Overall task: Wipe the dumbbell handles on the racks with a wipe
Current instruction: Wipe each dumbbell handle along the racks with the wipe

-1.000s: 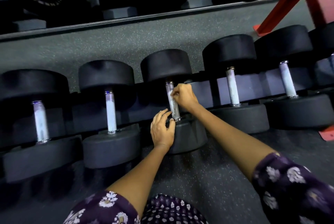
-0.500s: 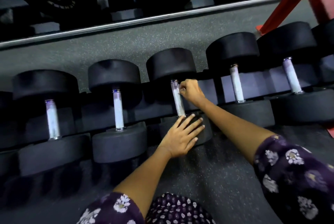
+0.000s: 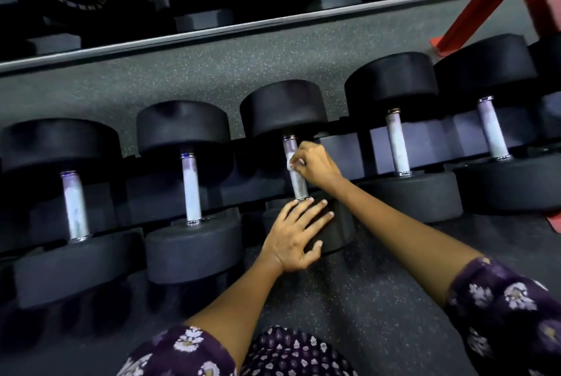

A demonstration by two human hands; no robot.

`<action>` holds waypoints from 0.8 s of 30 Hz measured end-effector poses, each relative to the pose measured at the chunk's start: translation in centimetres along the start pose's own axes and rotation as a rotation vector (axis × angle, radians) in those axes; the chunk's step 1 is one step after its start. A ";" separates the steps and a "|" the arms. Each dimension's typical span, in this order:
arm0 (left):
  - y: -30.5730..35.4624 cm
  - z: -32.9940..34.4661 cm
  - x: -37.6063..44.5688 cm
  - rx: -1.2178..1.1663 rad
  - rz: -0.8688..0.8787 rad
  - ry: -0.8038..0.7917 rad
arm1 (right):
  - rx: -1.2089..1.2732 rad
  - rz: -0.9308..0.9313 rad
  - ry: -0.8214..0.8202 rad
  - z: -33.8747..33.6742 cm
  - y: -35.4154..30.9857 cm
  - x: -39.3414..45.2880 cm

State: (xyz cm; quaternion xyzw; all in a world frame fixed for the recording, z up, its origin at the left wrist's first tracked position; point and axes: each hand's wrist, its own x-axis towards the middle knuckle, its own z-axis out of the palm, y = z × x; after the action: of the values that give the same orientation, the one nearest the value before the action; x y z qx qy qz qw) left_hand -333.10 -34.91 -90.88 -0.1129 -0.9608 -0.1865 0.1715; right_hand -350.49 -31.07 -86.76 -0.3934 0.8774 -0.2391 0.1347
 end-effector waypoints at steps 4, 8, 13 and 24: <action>0.3 -0.1 0.2 0.003 -0.025 -0.014 | 0.096 0.133 0.109 -0.2 -0.7 2.3; 0.4 -0.4 0.2 -0.005 -0.034 -0.030 | -0.032 0.054 -0.036 1.1 0.3 -0.5; 0.6 -0.4 0.3 0.005 -0.047 -0.049 | 0.259 0.263 0.155 0.3 0.0 0.8; 0.4 -0.2 0.2 -0.027 -0.041 -0.022 | 1.157 0.889 0.443 1.2 -1.7 3.3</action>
State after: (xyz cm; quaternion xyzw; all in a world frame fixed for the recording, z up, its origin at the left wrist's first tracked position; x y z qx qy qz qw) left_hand -333.06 -34.57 -90.54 -0.0976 -0.9620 -0.2017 0.1557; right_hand -351.09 -34.88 -87.08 0.1873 0.6947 -0.6573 0.2239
